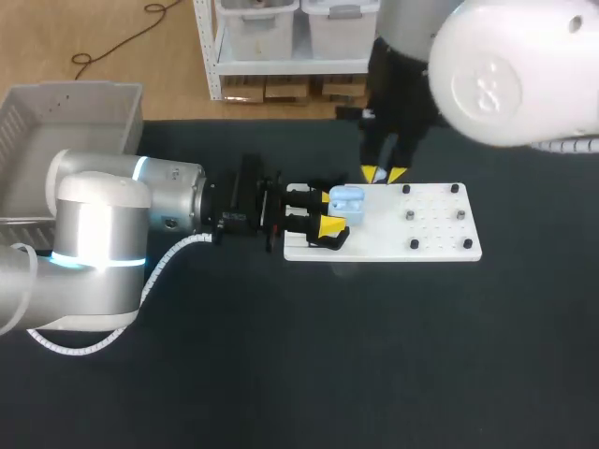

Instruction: Pick up each earbud case from the left stands, insert the matching earbuds, close the lid, and place the case in the box.

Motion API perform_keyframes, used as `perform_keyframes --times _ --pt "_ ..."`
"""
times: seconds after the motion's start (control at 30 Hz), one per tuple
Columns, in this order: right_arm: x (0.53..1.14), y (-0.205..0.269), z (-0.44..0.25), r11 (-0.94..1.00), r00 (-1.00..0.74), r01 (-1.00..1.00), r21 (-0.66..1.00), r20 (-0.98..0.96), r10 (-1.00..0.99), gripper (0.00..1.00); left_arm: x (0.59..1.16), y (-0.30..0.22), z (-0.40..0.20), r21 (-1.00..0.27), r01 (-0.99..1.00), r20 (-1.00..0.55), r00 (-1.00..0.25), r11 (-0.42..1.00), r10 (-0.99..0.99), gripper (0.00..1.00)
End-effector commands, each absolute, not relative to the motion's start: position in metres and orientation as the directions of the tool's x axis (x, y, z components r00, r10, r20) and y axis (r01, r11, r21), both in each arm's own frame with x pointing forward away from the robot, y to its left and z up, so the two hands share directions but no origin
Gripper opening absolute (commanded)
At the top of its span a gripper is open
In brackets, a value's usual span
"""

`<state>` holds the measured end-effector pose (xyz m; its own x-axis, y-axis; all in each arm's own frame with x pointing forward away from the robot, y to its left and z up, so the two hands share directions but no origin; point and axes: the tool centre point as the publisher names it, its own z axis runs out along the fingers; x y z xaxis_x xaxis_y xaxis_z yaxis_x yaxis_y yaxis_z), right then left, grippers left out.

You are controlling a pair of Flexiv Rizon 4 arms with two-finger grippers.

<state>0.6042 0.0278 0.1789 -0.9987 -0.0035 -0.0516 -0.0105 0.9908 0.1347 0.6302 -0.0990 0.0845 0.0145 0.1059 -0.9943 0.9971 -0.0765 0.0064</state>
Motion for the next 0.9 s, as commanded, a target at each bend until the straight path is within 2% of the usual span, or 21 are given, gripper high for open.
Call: perform_keyframes --times 0.03,0.77,0.9 --pt "0.599 0.04 0.174 0.992 -0.999 -0.018 0.121 -0.046 -0.013 0.0 0.631 -0.099 0.084 0.006 0.997 -0.994 0.014 -0.077 0.108 0.0" --pt "0.598 0.043 0.171 0.992 -1.0 -0.019 0.124 -0.023 -0.017 0.0 0.631 -0.099 0.084 0.006 0.997 -0.994 0.014 -0.077 0.108 0.0" --pt "0.601 0.054 0.169 0.991 -0.995 -0.099 0.089 -0.02 -0.098 0.0 0.631 -0.099 0.084 0.006 0.997 -0.994 0.014 -0.077 0.108 0.0"
